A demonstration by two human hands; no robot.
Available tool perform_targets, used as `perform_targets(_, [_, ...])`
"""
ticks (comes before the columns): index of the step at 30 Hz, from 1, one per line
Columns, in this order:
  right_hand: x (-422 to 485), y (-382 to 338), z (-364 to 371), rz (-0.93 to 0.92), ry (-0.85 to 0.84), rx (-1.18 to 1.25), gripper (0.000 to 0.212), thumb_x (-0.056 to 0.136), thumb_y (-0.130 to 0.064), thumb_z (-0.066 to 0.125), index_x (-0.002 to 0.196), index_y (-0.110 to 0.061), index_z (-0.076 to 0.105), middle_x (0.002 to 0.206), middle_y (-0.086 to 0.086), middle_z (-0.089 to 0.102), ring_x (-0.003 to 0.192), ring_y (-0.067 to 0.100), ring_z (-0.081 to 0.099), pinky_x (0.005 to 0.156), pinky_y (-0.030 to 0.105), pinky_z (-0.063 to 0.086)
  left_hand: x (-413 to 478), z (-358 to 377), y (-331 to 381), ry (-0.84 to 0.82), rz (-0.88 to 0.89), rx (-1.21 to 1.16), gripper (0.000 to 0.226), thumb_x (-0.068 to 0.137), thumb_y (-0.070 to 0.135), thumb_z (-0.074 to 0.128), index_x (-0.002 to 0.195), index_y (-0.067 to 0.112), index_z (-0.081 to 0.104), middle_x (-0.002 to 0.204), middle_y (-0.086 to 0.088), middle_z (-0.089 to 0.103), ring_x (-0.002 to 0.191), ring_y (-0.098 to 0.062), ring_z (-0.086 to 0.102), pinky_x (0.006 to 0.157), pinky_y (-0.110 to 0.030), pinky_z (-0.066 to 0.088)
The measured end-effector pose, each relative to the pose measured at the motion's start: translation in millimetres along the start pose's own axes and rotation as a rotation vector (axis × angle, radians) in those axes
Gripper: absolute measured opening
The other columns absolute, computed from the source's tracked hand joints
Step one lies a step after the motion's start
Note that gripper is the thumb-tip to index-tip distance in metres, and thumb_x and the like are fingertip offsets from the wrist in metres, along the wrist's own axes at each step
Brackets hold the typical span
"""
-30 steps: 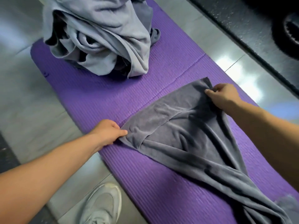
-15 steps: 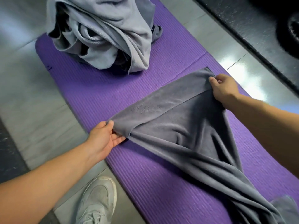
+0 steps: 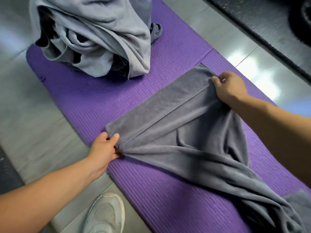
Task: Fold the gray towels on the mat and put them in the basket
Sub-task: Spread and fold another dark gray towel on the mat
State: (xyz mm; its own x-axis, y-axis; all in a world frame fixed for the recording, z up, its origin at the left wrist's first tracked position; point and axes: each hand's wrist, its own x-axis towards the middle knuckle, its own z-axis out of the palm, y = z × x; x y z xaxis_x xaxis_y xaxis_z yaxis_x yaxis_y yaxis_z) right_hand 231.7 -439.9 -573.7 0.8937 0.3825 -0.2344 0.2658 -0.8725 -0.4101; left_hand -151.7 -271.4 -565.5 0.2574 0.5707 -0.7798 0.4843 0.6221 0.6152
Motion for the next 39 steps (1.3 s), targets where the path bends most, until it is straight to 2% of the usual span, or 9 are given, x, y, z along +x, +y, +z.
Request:
perform_targets(6, [0.8,-12.9,-4.0,-0.054,-0.05,-0.041,0.042,0.096,-0.058,0.051,0.112,-0.019,0.057,0.113,0.008,0.065,0.105,0.034,0.06,0.079,0.038,0.042,7.5,-2.0,2.7,0.059,0.047,0.278,0.02,0.102,0.029,0.058,0.114,0.014,0.051,0.107,-0.019,0.071,0.088,-0.034,0.072,0.064,-0.043,0.063])
perform_targets(8, [-14.1,-7.9,-14.2,-0.044,-0.078,0.034,0.049,0.095,-0.057,0.053,0.126,-0.019,0.054,0.116,0.007,0.063,0.107,0.03,0.058,0.084,0.037,0.042,7.3,0.2,14.9,0.163,0.145,0.629,0.044,0.087,0.044,0.071,0.111,0.018,0.046,0.11,-0.015,0.068,0.095,-0.035,0.069,0.083,-0.051,0.059])
perform_targets(11, [-40.4,21.8,-30.0,0.025,-0.087,0.141,0.051,0.094,-0.054,0.058,0.133,-0.02,0.052,0.109,0.002,0.063,0.101,0.025,0.058,0.083,0.032,0.039,-4.6,22.8,41.9,0.261,0.446,1.105,0.075,0.082,0.042,0.076,0.14,0.016,0.037,0.142,-0.015,0.039,0.129,-0.039,0.042,0.107,-0.052,0.037])
perform_targets(17, [-104.3,99.0,-47.9,0.303,-0.213,0.461,0.036,0.088,-0.045,0.074,0.102,-0.012,0.07,0.085,0.007,0.071,0.069,0.023,0.063,0.067,0.041,0.056,-6.6,132.2,68.3,-0.455,0.911,1.63,0.056,0.095,0.053,0.054,0.143,0.025,0.045,0.16,-0.007,0.029,0.146,-0.028,0.031,0.118,-0.045,0.03])
perform_targets(23, [-138.8,111.3,-39.6,0.329,-0.17,0.494,0.019,0.085,-0.03,0.079,0.089,-0.014,0.07,0.069,-0.006,0.065,0.055,0.006,0.055,0.052,0.019,0.044,0.1,238.5,50.1,-0.494,1.113,1.804,0.07,0.102,0.062,0.026,0.161,0.035,0.001,0.169,-0.005,-0.019,0.154,-0.026,-0.021,0.121,-0.064,-0.005])
perform_targets(28, [-145.7,107.4,-36.2,0.276,-0.237,0.397,0.03,0.086,-0.025,0.074,0.067,-0.018,0.052,0.058,-0.005,0.05,0.051,0.009,0.042,0.053,0.028,0.037,12.5,256.0,33.9,-0.516,1.088,1.852,0.079,0.09,0.077,0.004,0.157,0.042,-0.017,0.164,0.002,-0.032,0.149,-0.023,-0.035,0.114,-0.071,-0.016])
perform_targets(31, [-153.8,103.7,-44.8,0.321,-0.169,0.731,0.027,0.091,-0.011,0.062,0.071,-0.018,0.047,0.054,-0.007,0.042,0.043,0.006,0.033,0.045,0.025,0.029,19.4,255.1,30.7,-0.504,1.067,1.781,0.086,0.081,0.079,-0.01,0.158,0.04,-0.014,0.166,0.006,-0.028,0.149,-0.017,-0.035,0.114,-0.066,-0.021])
perform_targets(35, [-163.6,115.7,-53.1,0.47,-0.516,1.287,0.031,0.089,-0.012,0.068,0.067,-0.021,0.048,0.065,0.002,0.053,0.059,0.016,0.051,0.056,0.023,0.044,22.7,258.6,32.5,-0.497,1.01,1.696,0.091,0.08,0.076,-0.013,0.16,0.034,-0.01,0.167,0.01,-0.02,0.149,-0.01,-0.031,0.115,-0.061,-0.024])
perform_targets(39, [-159.6,146.1,-63.5,0.475,-0.67,1.168,0.027,0.093,-0.018,0.068,0.071,-0.02,0.052,0.062,0.0,0.052,0.051,0.012,0.052,0.048,0.021,0.044,23.1,260.4,29.8,-0.457,1.014,1.773,0.089,0.081,0.077,-0.011,0.159,0.034,-0.013,0.165,0.011,-0.027,0.148,-0.012,-0.035,0.115,-0.062,-0.023])
